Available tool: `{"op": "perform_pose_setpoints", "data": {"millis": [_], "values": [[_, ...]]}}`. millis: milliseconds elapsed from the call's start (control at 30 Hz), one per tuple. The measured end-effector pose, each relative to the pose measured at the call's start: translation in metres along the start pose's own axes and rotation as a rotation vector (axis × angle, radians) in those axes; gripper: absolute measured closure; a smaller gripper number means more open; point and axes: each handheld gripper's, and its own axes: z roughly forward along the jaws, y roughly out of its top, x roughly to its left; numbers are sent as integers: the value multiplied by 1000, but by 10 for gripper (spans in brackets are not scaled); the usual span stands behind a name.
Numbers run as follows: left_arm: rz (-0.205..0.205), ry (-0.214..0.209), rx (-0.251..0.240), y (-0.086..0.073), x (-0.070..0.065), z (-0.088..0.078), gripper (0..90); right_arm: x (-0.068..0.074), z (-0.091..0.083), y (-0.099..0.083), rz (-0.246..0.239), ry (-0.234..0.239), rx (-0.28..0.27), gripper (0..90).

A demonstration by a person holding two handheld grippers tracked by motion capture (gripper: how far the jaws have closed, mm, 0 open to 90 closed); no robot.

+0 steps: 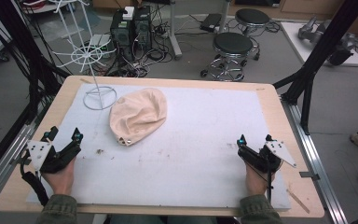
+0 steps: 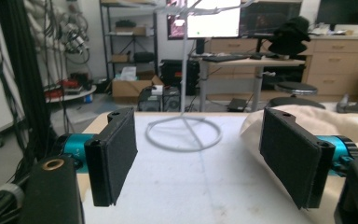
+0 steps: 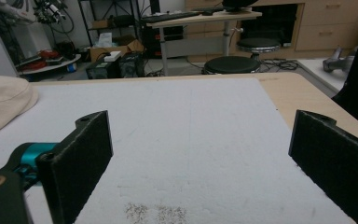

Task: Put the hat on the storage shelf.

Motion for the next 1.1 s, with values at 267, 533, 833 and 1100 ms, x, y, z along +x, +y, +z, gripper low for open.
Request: {"op": "perform_pose_setpoints", "data": {"millis": [267,533,833,1100], "values": [[49,-109,9,17,-19,15,279,1,0,0,-10,0,1,50],[38,-143,39,28,-28,34,274,1,0,0,-5,5,2,51],[20,-147,88,37,-29,49,272,1,0,0,-13,4,5,51],[9,-168,129,41,-33,61,275,2,1,-1,-7,2,7,51]]}}
